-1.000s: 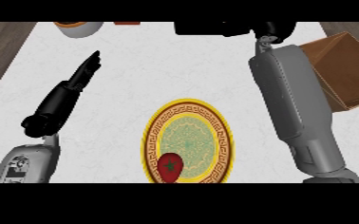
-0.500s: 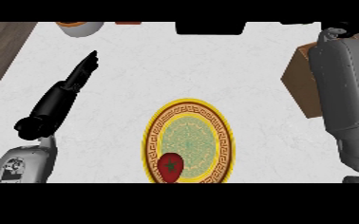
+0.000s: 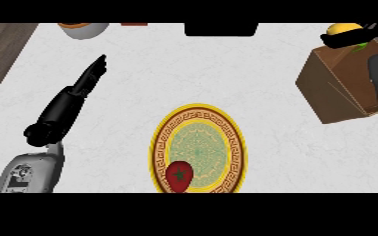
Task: Pick the lemon from the plate and place it in the cardboard box
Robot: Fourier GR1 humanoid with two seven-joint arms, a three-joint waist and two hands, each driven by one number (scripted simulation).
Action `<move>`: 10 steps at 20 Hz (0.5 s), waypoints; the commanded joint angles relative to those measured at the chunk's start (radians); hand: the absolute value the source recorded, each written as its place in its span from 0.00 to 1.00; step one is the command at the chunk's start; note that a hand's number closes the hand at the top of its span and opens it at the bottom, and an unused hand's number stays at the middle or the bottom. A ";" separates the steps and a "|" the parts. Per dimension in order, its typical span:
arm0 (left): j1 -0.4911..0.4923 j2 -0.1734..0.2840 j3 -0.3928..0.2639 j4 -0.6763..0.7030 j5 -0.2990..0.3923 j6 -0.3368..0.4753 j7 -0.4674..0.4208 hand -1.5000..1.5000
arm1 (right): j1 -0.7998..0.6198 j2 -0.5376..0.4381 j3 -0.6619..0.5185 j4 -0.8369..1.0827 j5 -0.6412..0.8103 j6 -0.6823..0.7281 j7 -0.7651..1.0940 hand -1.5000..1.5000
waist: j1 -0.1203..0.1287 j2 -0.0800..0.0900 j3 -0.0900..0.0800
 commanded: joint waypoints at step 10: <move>0.069 -0.032 -0.031 -0.042 -0.047 0.026 -0.007 0.50 | 0.110 -0.142 -0.045 0.142 -0.144 0.292 -0.276 0.00 | 0.000 -0.003 0.000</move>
